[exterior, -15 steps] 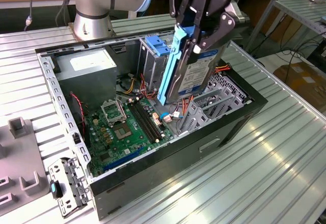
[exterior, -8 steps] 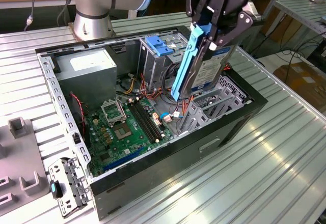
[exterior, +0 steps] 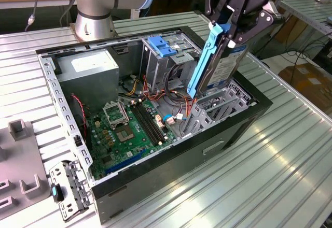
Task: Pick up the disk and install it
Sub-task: 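Insert the disk into the insertion slot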
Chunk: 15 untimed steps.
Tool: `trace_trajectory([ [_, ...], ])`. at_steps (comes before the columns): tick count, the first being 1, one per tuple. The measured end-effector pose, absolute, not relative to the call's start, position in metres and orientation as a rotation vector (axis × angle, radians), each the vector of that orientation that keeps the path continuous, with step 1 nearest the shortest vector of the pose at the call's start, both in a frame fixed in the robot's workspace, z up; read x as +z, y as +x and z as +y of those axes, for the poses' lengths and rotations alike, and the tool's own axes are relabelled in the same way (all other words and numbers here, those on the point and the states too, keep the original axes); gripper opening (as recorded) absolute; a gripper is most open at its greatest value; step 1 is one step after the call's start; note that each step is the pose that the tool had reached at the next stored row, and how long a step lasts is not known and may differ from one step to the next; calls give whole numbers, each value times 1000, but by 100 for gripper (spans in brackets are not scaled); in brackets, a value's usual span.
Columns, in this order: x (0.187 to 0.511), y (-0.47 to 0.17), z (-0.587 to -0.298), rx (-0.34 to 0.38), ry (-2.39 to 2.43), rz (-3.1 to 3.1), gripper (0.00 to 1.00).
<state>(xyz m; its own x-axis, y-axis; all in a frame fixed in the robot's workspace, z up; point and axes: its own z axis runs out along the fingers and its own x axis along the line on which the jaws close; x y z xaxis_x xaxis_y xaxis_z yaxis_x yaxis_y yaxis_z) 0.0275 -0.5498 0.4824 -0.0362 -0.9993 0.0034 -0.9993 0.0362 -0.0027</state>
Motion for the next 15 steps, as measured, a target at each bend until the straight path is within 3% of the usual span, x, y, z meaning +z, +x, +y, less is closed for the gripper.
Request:
trace_trajectory([
  [15,472,50,-550,10,2187,-2252,37],
])
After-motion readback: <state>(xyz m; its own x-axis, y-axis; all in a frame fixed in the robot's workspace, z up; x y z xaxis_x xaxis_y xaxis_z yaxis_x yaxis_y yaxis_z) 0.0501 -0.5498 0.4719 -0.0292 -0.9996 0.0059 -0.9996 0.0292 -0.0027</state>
